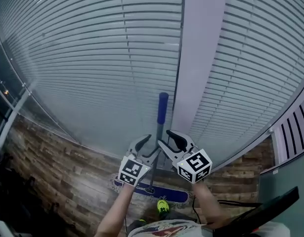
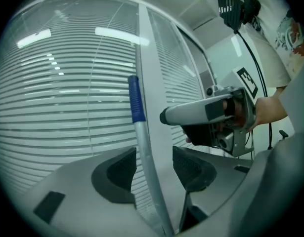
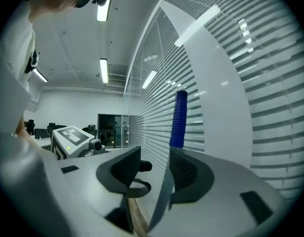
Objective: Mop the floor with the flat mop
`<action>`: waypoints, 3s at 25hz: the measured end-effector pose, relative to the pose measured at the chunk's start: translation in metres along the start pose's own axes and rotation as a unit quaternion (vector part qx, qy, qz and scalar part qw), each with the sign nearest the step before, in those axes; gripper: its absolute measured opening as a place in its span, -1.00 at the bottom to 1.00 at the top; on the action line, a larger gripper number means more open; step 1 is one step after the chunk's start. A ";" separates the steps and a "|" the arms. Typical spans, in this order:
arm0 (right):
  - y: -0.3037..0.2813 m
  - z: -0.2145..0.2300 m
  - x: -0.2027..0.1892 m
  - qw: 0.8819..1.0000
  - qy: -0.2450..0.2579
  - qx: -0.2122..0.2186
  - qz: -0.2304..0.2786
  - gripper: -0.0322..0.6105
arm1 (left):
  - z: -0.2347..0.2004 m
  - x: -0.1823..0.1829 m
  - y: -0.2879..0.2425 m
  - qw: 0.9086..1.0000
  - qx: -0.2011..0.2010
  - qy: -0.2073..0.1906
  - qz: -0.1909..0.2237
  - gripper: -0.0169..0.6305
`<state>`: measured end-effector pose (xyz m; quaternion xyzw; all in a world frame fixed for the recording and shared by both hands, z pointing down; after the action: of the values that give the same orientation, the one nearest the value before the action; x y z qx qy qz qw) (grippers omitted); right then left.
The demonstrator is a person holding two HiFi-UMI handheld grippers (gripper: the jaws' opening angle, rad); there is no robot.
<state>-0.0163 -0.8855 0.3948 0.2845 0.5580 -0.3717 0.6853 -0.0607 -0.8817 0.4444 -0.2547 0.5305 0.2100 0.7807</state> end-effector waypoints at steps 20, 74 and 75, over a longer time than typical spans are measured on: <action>-0.020 0.002 0.054 0.999 0.020 -0.008 0.035 -0.36 | 0.014 -0.003 -0.015 1.000 -0.014 -0.013 -0.007 -0.51; 0.584 -0.591 -0.159 0.992 -0.042 0.114 0.016 -0.35 | 0.648 0.091 0.503 0.994 -0.099 -0.035 0.003 -0.62; 0.589 -0.598 -0.157 0.992 -0.044 0.116 0.019 -0.35 | 0.652 0.094 0.510 0.995 -0.095 -0.028 0.007 -0.62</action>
<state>0.1242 -0.0433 0.4052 0.3560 0.4752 -0.4326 0.6784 0.1380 -0.0727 0.4677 -0.3182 0.4875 0.2722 0.7662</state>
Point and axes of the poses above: the fingertips, and each gripper's own axes: y backward along the fingers, z to its right, x out of its top, the point moved 2 cm from there along y, backward along the fingers, and after that the axes turned 9 degrees about -y, right-handed, at the moved point
